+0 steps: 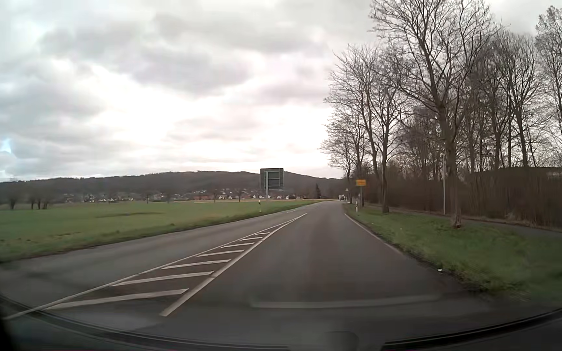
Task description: Follow the waypoints while adhering to traffic rules and regulations
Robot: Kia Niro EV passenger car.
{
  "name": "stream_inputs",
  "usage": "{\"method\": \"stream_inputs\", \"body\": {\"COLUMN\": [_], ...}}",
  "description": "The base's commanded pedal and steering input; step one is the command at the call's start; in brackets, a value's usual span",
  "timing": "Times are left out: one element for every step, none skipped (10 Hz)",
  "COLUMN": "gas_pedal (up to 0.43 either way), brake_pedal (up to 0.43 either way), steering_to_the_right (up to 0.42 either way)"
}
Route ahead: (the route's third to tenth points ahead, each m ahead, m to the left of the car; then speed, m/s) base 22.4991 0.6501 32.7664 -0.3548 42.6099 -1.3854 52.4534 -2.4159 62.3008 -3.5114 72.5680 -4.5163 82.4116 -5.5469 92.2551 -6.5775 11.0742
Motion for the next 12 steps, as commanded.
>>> {"method": "stream_inputs", "body": {"gas_pedal": [0.441,0.441,0.441,0.441,0.441,0.441,0.441,0.429,0.311,0.209,0.209,0.22], "brake_pedal": [0.0,0.0,0.0,0.0,0.0,0.0,0.0,0.0,0.0,0.0,0.0,0.0], "steering_to_the_right": [0.038,0.023,0.014,0.013,0.013,0.011,0.011,0.011,0.011,0.011,0.011,0.011]}}
